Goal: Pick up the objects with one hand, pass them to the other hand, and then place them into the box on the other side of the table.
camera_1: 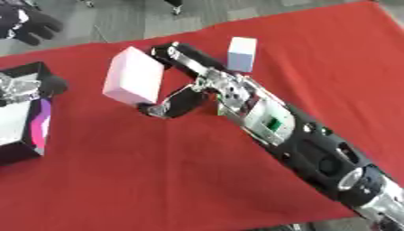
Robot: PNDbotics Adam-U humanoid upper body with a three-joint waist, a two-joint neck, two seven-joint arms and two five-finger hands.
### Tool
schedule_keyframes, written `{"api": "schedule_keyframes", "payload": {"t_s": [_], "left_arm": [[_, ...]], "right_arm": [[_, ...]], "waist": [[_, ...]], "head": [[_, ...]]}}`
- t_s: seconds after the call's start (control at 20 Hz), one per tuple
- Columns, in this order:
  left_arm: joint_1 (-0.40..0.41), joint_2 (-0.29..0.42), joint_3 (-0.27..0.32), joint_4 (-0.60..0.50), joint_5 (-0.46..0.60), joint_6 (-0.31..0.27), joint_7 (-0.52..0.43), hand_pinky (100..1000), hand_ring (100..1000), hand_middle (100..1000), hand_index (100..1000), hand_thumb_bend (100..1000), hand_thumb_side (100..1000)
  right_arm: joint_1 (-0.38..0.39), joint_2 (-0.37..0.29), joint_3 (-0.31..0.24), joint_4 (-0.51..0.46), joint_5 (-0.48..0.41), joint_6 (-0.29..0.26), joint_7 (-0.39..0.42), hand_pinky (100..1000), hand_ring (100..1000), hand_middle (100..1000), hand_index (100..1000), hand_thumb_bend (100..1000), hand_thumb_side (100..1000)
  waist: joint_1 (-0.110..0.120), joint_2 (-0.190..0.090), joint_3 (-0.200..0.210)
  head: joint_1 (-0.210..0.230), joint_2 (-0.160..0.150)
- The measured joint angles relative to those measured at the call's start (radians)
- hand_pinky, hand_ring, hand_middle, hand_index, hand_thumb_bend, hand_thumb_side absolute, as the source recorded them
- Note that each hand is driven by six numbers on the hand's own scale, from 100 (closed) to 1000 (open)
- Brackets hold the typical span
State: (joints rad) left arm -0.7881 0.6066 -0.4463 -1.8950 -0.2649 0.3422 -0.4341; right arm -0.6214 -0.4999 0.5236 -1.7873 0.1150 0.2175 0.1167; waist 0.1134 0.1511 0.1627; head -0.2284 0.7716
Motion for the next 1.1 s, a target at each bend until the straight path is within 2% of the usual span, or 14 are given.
{"api": "schedule_keyframes", "payload": {"t_s": [0.45, 1.1], "left_arm": [[-0.013, -0.038, -0.021, -0.009, -0.081, -0.040, -0.035, 855, 864, 836, 891, 614, 473], [-0.049, -0.055, -0.057, -0.005, -0.125, -0.088, -0.133, 860, 868, 837, 891, 600, 443]], "right_arm": [[-0.009, 0.029, 0.010, 0.000, 0.022, -0.023, 0.018, 822, 674, 518, 636, 319, 100], [-0.017, 0.048, 0.034, 0.006, 0.073, -0.032, 0.078, 825, 674, 523, 642, 258, 100]], "waist": [[0.002, -0.001, 0.000], [0.005, -0.006, 0.000]], "head": [[0.002, 0.000], [0.007, 0.000]]}}
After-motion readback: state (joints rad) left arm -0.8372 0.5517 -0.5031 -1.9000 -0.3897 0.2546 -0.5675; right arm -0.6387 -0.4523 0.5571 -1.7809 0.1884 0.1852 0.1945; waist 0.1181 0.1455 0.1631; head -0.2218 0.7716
